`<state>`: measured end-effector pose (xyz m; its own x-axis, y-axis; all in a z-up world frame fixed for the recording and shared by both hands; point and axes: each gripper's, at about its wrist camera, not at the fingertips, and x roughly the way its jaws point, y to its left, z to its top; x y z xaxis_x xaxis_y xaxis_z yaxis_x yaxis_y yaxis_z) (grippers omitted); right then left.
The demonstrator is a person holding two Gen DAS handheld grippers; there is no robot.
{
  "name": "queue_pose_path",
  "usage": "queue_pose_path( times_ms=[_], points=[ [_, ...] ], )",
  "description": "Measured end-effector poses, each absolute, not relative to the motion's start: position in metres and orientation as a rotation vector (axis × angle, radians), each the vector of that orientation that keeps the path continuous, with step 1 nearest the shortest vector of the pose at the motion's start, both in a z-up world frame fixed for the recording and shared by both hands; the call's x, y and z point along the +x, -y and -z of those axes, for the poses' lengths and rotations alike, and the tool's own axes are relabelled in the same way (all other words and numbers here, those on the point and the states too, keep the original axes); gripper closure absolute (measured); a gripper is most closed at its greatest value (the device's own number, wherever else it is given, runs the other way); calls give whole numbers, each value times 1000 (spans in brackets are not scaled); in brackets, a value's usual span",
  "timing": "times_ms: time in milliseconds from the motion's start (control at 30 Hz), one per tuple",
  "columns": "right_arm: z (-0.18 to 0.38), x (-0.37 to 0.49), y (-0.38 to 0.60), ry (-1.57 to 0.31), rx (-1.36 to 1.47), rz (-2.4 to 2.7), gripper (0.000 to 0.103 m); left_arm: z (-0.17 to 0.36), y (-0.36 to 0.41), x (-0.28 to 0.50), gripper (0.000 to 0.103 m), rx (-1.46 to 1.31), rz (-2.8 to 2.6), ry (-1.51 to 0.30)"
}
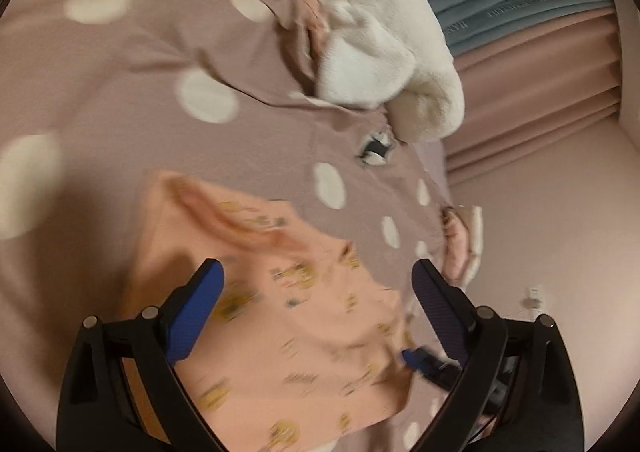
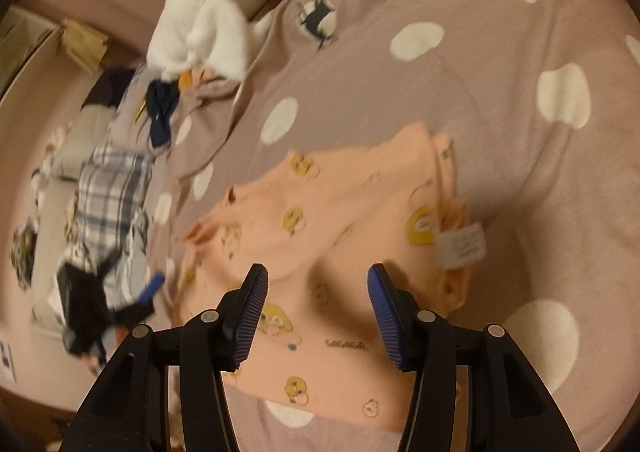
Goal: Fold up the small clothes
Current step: 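Open both tools to release the folded hem and pull back, then grasp one side edge with the right tool while the left tool grasps the other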
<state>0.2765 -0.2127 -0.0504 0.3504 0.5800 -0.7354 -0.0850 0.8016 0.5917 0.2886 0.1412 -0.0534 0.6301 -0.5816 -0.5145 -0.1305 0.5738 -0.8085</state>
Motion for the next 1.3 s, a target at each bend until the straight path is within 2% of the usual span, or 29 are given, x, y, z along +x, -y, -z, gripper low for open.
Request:
queue_pose_path(
  times_ms=[200, 300, 400, 433, 500, 600, 700, 767, 967, 1133, 1300],
  points=[
    [61, 281, 214, -1158, 479, -478, 50, 96, -119, 348, 12, -999, 228, -1011],
    [59, 276, 220, -1145, 468, -483, 50, 88, -131, 346, 11, -1071, 192, -919],
    [55, 265, 223, -1130, 423, -450, 50, 64, -141, 332, 10, -1095, 213, -841],
    [52, 260, 225, -1124, 400, -426, 50, 55, -142, 326, 6, -1083, 206, -843],
    [50, 252, 227, -1122, 392, -404, 50, 40, -143, 312, 1, -1024, 208, -877],
    [48, 238, 233, -1125, 415, -397, 47, 26, -143, 281, 1, -848, 168, -998],
    [48, 220, 240, -1125, 430, -371, 43, 30, -146, 246, 1, -764, 168, -1070],
    [50, 206, 244, -1137, 452, -354, 42, 37, -156, 216, 1, -788, 156, -1089],
    [57, 177, 248, -1157, 573, -352, 31, 63, -161, 154, 1, -823, 138, -1212],
    [70, 166, 242, -1200, 620, -361, 27, 73, -155, 131, 1, -863, 210, -1196],
    [89, 165, 240, -1241, 719, -374, 27, 89, -150, 141, 1, -978, 250, -1178]
  ],
)
